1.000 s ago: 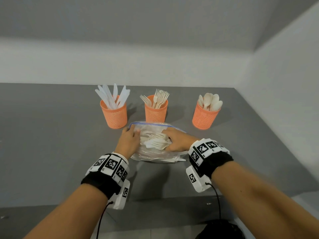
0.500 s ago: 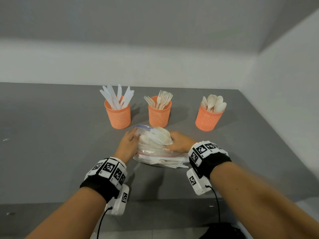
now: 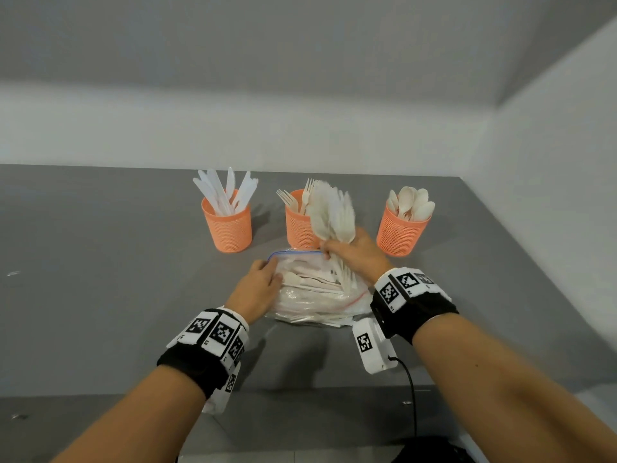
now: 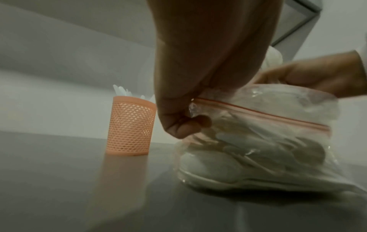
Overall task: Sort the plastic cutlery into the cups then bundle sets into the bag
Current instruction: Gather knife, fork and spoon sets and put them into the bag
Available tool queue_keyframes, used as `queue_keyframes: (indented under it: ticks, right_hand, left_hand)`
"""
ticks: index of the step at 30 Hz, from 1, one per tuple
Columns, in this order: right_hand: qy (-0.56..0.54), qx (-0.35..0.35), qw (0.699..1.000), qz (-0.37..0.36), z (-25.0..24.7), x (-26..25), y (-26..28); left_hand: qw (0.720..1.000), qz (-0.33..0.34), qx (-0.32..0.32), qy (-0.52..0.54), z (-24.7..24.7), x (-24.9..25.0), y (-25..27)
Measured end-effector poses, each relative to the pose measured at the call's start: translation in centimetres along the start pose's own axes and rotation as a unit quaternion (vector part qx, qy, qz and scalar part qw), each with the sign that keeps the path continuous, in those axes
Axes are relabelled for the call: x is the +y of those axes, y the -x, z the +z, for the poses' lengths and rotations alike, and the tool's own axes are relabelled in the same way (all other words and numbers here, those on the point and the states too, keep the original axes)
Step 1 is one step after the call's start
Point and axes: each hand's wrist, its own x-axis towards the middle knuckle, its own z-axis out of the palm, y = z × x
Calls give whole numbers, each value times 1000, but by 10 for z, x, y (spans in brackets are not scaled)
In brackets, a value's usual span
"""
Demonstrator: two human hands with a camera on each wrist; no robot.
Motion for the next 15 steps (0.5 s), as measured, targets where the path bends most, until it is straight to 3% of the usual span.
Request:
queue_keyframes:
  ticks: [2, 4, 6, 8, 11, 13, 15]
  right_hand:
    - [-99, 37, 994, -2, -5, -13, -2]
    - [-193, 54, 980, -7, -10, -24, -6]
    - [-248, 51, 967, -12, -10, -32, -8]
    - [-257, 27, 966, -16, -5, -38, -5]
    - [-186, -48, 980, -50, 10, -44, 6]
    - [-53, -72, 994, -69, 20, -43, 9]
    - [73, -100, 990, -70, 22, -42, 12]
  left_hand:
    - [999, -10, 14, -28, -3, 0, 1]
    - [991, 16, 118, -59, -10, 6, 3]
    - [973, 83, 211, 35, -22, 25, 7]
    - [960, 137, 181, 162, -32, 47, 8]
    - [948, 115, 48, 293, -35, 78, 6]
    - [898, 67, -5, 435, -31, 90, 1]
    - [831, 4, -1, 557, -29, 95, -2]
